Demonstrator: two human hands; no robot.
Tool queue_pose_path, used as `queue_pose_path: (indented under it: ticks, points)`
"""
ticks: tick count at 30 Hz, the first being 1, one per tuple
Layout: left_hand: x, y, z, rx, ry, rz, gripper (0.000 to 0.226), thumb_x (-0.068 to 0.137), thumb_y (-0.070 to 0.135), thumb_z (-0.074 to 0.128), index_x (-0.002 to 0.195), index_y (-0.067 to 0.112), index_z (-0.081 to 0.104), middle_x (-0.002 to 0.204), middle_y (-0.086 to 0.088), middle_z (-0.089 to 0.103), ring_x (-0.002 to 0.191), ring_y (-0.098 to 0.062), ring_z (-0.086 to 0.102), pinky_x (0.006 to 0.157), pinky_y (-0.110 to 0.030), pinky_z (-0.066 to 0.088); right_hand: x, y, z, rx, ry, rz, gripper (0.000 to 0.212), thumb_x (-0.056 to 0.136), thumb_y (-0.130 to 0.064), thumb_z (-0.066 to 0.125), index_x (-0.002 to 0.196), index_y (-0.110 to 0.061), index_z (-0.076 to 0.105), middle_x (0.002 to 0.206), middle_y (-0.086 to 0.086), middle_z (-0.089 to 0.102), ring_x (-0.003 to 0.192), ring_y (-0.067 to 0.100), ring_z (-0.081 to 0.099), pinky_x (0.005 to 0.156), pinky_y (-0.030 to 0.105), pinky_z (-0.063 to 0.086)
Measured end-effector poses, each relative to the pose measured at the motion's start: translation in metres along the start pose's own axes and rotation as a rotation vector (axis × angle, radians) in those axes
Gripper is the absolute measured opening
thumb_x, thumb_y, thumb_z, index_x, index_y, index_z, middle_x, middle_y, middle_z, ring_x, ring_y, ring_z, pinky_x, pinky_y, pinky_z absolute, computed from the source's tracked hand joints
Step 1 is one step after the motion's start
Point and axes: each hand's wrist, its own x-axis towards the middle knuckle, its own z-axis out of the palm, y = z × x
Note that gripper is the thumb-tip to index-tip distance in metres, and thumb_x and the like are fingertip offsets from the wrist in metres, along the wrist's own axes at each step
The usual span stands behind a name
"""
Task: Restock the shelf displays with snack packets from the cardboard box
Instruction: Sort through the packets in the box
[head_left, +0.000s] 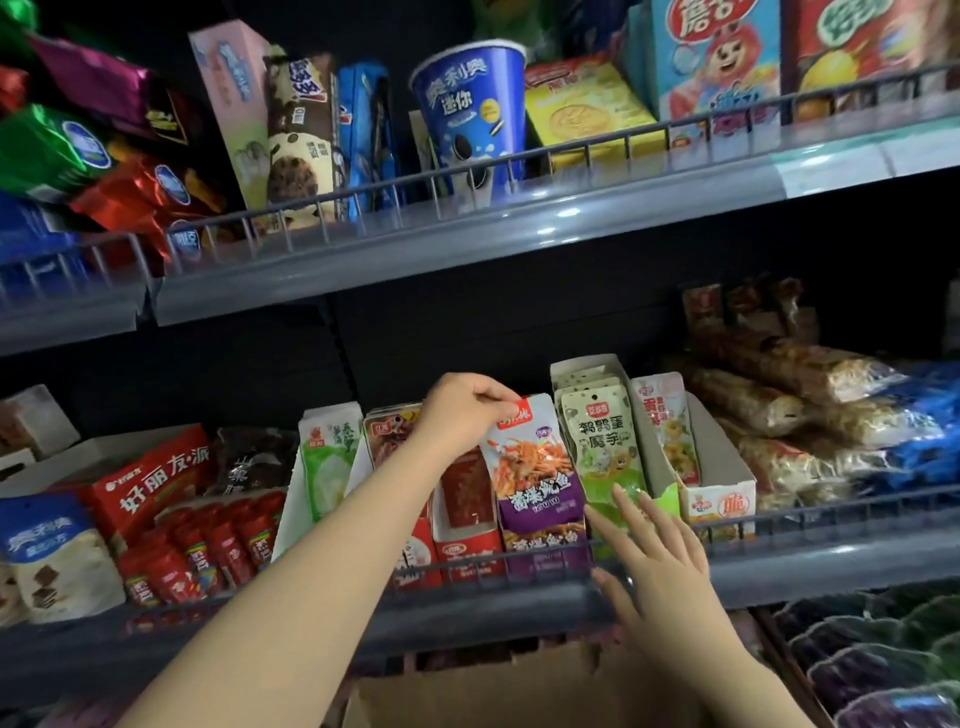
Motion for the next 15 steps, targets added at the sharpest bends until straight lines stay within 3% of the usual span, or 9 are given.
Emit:
queue_pose_path:
  ticks: [2,4,7,10,12,15]
  points:
    - [0.014,0.002,0.007,0.049,0.003,-0.016,0.009,0.084,0.016,0.069,0.088,0.024,0.073,0.084,0.010,0.067,0.077,0.000,0.061,0.062,-0.012,0.047,0.001,0.008,0.008,-0.057,0.026,-0.027,0.048,0.091,-0.053,0.024,0.131,-0.034,0.043,0.137,0.000,0.052,0.140,0.021,0.021,0.114,0.035,0.010]
    - [0.025,0.003,0.012,0.098,-0.011,-0.032,0.009,0.085,0.018,0.069,0.084,0.027,0.072,0.087,0.008,0.068,0.080,-0.003,0.062,0.063,-0.018,0.048,0.000,0.015,0.018,-0.074,0.039,-0.040,0.051,0.096,-0.054,0.011,0.131,-0.036,0.042,0.139,-0.001,0.050,0.143,0.020,0.015,0.111,0.037,0.004]
    - [0.036,0.001,0.018,0.194,-0.059,-0.031,0.011,0.086,0.019,0.068,0.083,0.029,0.070,0.086,0.011,0.067,0.082,-0.004,0.062,0.066,-0.020,0.049,0.000,0.011,0.018,-0.082,0.073,-0.025,0.052,0.080,-0.053,0.033,0.129,-0.040,0.045,0.128,0.002,0.060,0.126,0.024,0.037,0.108,0.040,0.013]
    - [0.042,-0.007,0.025,0.253,-0.074,-0.030,0.011,0.085,0.018,0.068,0.083,0.029,0.070,0.085,0.012,0.065,0.083,-0.004,0.061,0.069,-0.021,0.049,0.003,0.006,0.019,-0.106,0.113,-0.040,0.056,0.073,-0.051,0.039,0.127,-0.040,0.047,0.122,0.006,0.062,0.121,0.028,0.040,0.098,0.046,0.024]
    - [0.041,-0.015,0.033,0.281,-0.080,-0.041,0.010,0.085,0.018,0.068,0.087,0.027,0.071,0.086,0.011,0.064,0.081,-0.005,0.059,0.070,-0.021,0.047,0.004,0.004,0.021,-0.134,0.160,-0.066,0.057,0.071,-0.051,0.059,0.126,-0.040,0.049,0.120,0.008,0.063,0.120,0.030,0.039,0.097,0.048,0.024]
    - [0.038,-0.029,0.047,0.329,-0.097,-0.052,0.013,0.084,0.018,0.070,0.095,0.025,0.069,0.096,0.007,0.063,0.083,-0.008,0.056,0.075,-0.025,0.047,0.003,0.002,0.023,-0.106,0.133,-0.065,0.085,0.048,-0.046,0.088,0.124,-0.038,0.052,0.120,0.009,0.062,0.119,0.031,0.040,0.097,0.050,0.025]
